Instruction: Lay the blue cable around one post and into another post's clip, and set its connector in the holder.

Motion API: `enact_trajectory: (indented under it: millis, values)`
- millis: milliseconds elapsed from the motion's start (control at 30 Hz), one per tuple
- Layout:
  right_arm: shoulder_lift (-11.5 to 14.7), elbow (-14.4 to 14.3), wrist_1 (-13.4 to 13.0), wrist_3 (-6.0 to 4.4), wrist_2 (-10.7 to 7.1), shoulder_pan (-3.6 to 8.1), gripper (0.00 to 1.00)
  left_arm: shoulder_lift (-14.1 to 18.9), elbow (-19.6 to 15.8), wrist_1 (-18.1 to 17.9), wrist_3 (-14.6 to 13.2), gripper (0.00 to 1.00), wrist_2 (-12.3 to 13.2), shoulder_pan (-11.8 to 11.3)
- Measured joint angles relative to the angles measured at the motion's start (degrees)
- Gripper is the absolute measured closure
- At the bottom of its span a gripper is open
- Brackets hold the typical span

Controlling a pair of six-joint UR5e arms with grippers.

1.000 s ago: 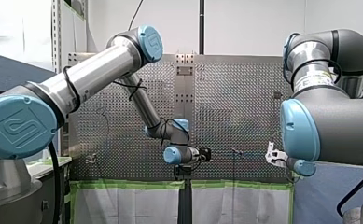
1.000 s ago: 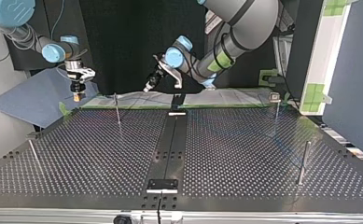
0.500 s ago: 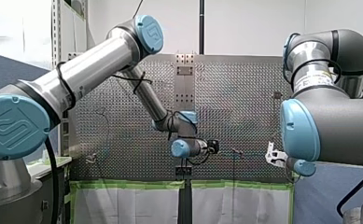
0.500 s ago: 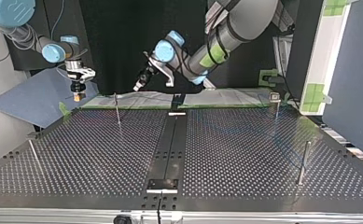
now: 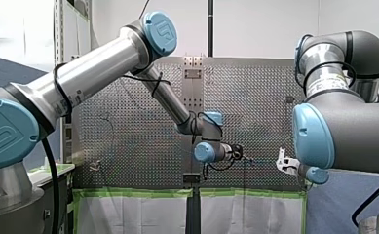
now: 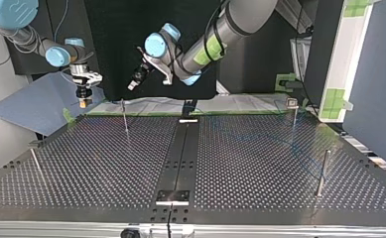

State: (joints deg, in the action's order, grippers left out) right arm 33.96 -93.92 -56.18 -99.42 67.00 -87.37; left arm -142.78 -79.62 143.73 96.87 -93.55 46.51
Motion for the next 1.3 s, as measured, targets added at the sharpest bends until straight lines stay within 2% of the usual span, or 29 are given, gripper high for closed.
enact_trajectory:
  millis: [300, 467, 700, 867, 1300]
  values:
    - [0.01, -0.01, 0.26, 0.0, 0.23, -0.11, 1.0, -3.68, 4.14, 4.26, 0.76, 0.0, -4.27, -0.3]
    - [0.02, 0.0, 0.27, 0.0, 0.24, -0.12, 1.0, -4.08, 6.34, 6.56, 0.66, 0.0, -6.59, -0.63]
    - [0.01, 0.0, 0.27, 0.0, 0.2, -0.2, 1.0, -4.14, 7.06, 8.81, 0.6, 0.0, -9.67, -0.69]
    - [0.01, 0.0, 0.23, 0.0, 0.1, -0.28, 1.0, -4.13, 7.05, 9.25, 0.72, 0.0, -10.49, -0.75]
    - [0.0, 0.0, 0.27, 0.0, 0.06, -0.56, 1.0, -4.14, 7.05, 9.56, 0.86, 0.0, -10.59, -0.88]
